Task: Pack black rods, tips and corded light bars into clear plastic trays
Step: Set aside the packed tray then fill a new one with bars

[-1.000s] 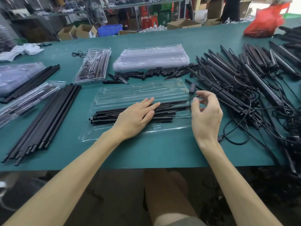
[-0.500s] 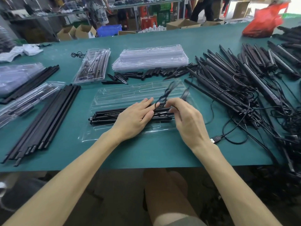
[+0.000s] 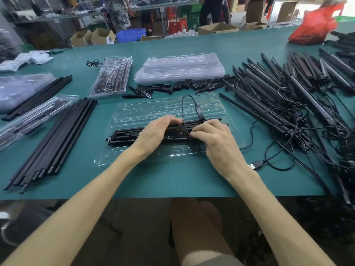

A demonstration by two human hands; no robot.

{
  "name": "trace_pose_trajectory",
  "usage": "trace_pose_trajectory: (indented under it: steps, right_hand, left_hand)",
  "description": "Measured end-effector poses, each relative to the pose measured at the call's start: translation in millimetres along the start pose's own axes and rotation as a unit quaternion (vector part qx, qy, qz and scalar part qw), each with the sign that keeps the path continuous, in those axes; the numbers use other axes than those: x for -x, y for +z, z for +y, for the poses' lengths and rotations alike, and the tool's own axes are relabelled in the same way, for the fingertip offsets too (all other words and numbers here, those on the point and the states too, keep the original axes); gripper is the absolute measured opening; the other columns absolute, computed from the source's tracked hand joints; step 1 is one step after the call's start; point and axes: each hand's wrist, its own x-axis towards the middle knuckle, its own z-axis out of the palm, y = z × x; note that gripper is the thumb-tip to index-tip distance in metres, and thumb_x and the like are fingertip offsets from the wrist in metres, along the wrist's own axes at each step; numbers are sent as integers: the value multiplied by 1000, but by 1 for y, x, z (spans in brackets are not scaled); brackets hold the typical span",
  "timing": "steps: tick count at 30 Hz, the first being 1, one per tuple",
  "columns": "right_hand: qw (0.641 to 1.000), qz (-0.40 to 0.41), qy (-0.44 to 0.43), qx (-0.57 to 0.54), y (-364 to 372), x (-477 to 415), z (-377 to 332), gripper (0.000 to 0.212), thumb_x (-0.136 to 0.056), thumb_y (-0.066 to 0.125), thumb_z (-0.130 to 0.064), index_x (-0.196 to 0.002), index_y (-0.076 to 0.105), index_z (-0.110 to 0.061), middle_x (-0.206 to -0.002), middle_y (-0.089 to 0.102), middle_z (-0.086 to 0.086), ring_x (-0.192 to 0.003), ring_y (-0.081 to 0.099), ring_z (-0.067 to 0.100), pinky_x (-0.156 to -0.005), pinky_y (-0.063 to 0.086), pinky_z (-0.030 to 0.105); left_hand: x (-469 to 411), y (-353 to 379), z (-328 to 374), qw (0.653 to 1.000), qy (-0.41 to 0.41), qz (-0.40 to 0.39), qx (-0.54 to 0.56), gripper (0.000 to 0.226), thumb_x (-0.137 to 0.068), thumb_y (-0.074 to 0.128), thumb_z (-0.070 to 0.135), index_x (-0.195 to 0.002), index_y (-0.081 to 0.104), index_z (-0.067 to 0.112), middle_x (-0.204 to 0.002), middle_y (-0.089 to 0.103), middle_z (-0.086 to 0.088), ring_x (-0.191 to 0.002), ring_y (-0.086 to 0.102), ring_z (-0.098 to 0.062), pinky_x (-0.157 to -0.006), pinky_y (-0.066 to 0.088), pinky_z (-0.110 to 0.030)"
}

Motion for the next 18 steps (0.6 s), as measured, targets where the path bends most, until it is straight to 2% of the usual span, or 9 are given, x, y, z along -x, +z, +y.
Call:
trace_pose_trajectory:
  steps: [2,5,7,10,12,14,16,18]
  right_hand:
    - [1000,-1,-14,18,2,0,1,38,-76,73,13,-105,77,-12,-106,72,-3,-104,53,24,-88,35,32]
    - [999,-14,-29,30,3,0,2,40,-78,73,9,-108,76,-16,-109,71,-6,-107,53,23,-92,35,33]
    - [999,-32,-24,31,3,0,1,41,-79,71,10,-111,75,-15,-111,70,-5,-109,55,25,-92,41,36]
    - [998,-58,-9,6,0,0,-2,39,-84,61,8,-116,74,-11,-117,68,-1,-111,55,28,-94,44,41]
    - [998,-54,21,-31,-5,0,-5,39,-86,55,1,-119,72,-11,-121,65,0,-113,53,27,-97,43,41]
    - [995,-26,62,-79,-9,-2,-8,39,-87,49,-7,-121,70,-10,-122,63,2,-114,51,25,-100,43,39]
    - [986,12,114,-118,-11,-3,-8,36,-94,45,-16,-121,68,-10,-125,62,2,-117,51,22,-103,41,34]
    - [972,38,179,-146,-11,-6,-5,32,-105,41,-25,-116,68,-12,-120,64,0,-115,52,20,-98,38,26]
  left_hand:
    - [1,0,2,1000,-8,4,28,54,-105,28,52,-115,72,24,-127,68,14,-129,52,4,-116,30,-28]
    - [2,0,3,1000,-13,2,26,42,-99,47,56,-114,70,24,-123,70,13,-123,59,-2,-113,39,-35]
    - [3,0,3,999,-11,-2,34,33,-98,57,47,-116,68,23,-121,71,13,-119,62,-3,-108,44,-30]
    - [4,-1,4,999,4,-3,52,20,-98,64,18,-116,68,11,-120,73,8,-117,64,-4,-103,48,-25]
    - [4,-1,3,999,9,-10,52,19,-95,65,5,-114,69,7,-121,72,1,-121,63,-8,-108,47,-32]
    - [4,-1,2,999,7,-14,52,19,-94,66,3,-112,70,5,-122,72,-2,-126,60,-13,-112,44,-39]
    - [5,-1,2,998,7,-16,55,17,-94,66,4,-111,68,3,-121,73,-1,-126,60,-13,-113,44,-40]
    - [5,-1,1,998,12,-17,58,14,-95,66,4,-108,67,2,-120,73,1,-121,64,-10,-110,46,-34]
